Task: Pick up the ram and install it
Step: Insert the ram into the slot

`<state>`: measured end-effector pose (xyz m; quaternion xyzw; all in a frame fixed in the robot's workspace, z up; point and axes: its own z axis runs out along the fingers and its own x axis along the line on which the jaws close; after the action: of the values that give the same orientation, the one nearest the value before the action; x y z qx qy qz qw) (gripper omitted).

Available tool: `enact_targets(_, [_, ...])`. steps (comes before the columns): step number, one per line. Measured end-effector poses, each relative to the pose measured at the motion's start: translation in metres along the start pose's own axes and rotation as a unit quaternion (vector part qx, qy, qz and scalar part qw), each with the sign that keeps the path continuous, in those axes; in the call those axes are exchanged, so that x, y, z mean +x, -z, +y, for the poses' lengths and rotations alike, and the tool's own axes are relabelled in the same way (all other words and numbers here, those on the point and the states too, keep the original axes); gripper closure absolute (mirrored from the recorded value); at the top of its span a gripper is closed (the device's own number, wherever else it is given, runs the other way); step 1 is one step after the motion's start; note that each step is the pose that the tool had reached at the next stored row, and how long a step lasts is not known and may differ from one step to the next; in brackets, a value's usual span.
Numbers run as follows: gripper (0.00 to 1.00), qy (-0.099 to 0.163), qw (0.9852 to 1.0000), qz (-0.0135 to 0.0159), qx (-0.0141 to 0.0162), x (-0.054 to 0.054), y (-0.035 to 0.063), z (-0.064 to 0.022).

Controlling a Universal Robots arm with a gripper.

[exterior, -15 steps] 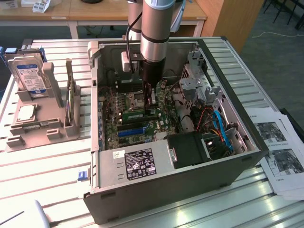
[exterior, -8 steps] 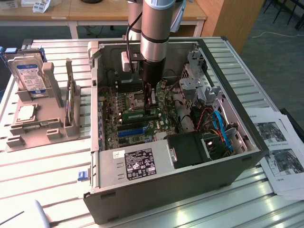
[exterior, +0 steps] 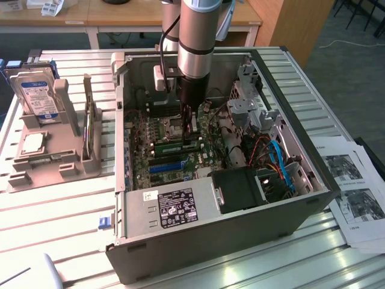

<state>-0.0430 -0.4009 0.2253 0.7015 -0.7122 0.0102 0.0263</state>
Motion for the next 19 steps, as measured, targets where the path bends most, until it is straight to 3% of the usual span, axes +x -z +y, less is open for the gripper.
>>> enact_targets(2, [0.81, 0.000, 1.0000, 0.0000, 0.0000, 0.000, 0.0000, 0.0000])
enact_targets(5, [0.81, 0.000, 1.0000, 0.0000, 0.0001, 0.001, 0.0136, 0.0003])
enact_targets(19, [0.81, 0.000, 1.0000, 0.0002, 0.0000, 0.002, 0.0438, 0.0009])
